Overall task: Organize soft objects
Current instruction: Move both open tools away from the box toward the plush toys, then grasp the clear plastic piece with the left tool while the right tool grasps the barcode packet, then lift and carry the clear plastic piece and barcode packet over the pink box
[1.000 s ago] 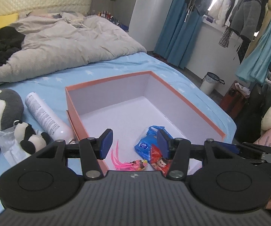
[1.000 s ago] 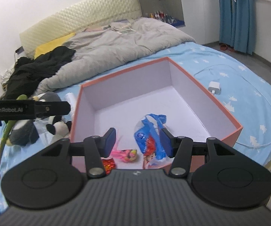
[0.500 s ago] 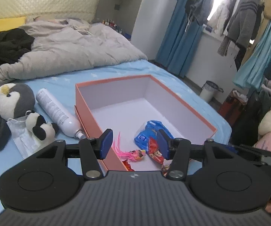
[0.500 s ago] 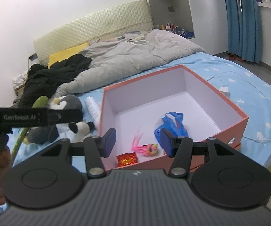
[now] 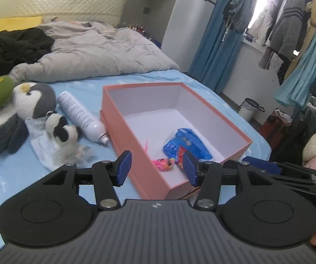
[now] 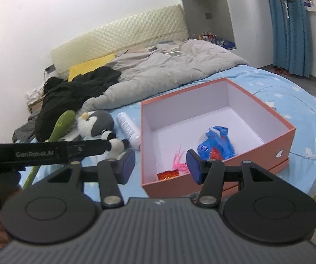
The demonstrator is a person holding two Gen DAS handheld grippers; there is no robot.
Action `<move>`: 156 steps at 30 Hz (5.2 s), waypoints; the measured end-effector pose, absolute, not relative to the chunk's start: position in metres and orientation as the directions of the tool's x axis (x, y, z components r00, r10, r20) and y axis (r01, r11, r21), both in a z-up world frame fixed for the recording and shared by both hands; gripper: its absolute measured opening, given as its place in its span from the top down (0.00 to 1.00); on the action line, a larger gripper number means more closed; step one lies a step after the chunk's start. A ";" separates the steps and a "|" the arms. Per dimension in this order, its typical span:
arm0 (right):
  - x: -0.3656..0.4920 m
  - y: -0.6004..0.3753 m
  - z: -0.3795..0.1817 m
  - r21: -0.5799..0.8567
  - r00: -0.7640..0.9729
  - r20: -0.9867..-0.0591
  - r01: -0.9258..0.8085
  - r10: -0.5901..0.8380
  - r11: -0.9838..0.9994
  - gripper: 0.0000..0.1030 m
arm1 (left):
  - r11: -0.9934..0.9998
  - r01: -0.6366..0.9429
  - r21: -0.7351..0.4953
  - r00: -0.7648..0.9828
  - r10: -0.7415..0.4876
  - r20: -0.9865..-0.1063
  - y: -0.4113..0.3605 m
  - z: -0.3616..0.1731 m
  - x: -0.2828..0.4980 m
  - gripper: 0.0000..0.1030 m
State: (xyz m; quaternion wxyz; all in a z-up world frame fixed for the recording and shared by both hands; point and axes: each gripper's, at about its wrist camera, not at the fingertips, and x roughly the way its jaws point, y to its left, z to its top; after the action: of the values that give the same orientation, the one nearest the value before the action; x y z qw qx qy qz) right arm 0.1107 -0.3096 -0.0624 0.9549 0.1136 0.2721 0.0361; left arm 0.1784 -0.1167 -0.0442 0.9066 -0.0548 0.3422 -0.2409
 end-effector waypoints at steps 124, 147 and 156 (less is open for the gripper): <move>0.254 -0.175 -0.218 0.151 0.744 -0.556 -0.349 0.371 0.925 0.95 | 0.978 0.056 -0.201 0.600 -0.194 -0.776 -0.012 -0.190 0.316 0.81; 0.169 -0.175 -0.212 0.180 0.682 -0.619 -0.360 0.389 0.916 0.93 | 0.984 0.050 -0.171 0.546 -0.170 -0.820 0.012 -0.191 0.226 0.54; 0.164 -0.175 -0.205 0.116 0.733 -0.581 -0.356 0.354 0.927 0.48 | 0.983 0.130 -0.132 0.563 -0.183 -0.806 0.006 -0.186 0.229 0.44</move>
State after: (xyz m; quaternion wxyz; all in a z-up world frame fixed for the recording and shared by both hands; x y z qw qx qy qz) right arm 0.1636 -0.1755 -0.2048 0.9308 -0.0014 0.3120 0.1905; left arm 0.2286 0.0061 -0.1863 0.8837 -0.0285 0.4588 -0.0885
